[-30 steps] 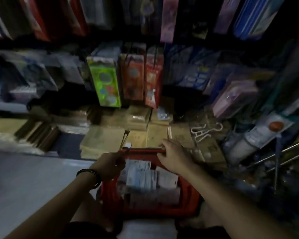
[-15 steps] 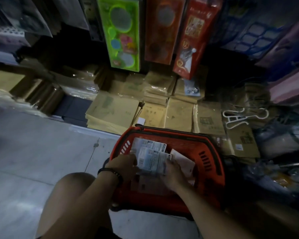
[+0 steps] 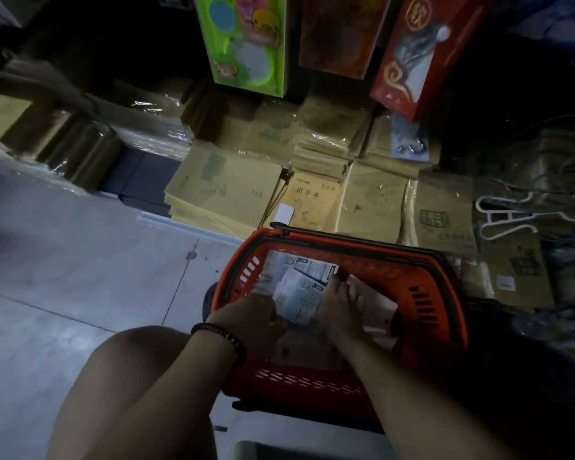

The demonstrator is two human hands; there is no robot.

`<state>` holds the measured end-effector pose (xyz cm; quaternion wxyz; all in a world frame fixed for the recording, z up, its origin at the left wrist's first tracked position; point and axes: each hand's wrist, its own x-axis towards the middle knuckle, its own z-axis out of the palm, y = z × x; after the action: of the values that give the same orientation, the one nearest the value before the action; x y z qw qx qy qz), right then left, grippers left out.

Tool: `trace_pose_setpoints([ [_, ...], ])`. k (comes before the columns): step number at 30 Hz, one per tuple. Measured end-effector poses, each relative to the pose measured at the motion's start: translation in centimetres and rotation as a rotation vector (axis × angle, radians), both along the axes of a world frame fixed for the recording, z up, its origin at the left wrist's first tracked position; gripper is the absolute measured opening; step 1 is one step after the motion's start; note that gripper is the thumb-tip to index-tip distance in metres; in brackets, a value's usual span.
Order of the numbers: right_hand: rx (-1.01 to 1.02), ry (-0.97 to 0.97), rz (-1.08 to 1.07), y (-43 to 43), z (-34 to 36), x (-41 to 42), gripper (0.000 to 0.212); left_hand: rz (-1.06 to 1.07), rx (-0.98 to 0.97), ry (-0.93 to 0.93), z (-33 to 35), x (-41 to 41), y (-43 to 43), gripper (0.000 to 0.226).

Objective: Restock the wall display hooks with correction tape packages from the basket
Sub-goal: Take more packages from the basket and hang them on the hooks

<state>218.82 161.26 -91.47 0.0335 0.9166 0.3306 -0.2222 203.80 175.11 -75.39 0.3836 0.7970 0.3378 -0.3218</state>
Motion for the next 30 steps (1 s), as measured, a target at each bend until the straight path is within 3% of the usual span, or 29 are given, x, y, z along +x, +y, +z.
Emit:
trace_pose_setpoints([
  [3,0.079,-0.069,0.084,-0.5,0.1,-0.2,0.038,-0.049,-0.014,0.020,0.1,0.5,0.1,0.052],
  [6,0.251,-0.107,0.103,-0.4,0.3,0.3,0.035,-0.087,-0.001,0.019,0.0,0.7,0.1,0.044],
  [10,0.371,0.095,-0.120,1.7,1.0,0.5,0.042,-0.026,-0.037,-0.044,-0.7,0.3,0.2,0.068],
  [15,0.515,0.285,-0.434,2.5,0.7,-0.2,0.059,-0.100,0.097,-0.003,-0.9,0.9,-0.5,0.053],
  [18,0.560,0.323,-0.561,2.4,0.3,-0.5,0.070,-0.139,0.152,0.012,-1.0,0.9,-0.4,0.047],
  [23,0.565,0.291,-0.651,2.3,0.3,0.3,0.079,-0.016,-0.023,-0.042,-1.2,0.6,0.2,0.063],
  [26,0.540,0.346,-0.551,1.6,-0.5,1.5,0.058,-0.034,-0.024,-0.024,-1.3,0.6,0.3,0.050],
  [30,0.665,0.375,-0.350,0.6,1.9,2.1,0.020,-0.116,-0.001,-0.021,-1.1,0.5,0.8,0.043],
])
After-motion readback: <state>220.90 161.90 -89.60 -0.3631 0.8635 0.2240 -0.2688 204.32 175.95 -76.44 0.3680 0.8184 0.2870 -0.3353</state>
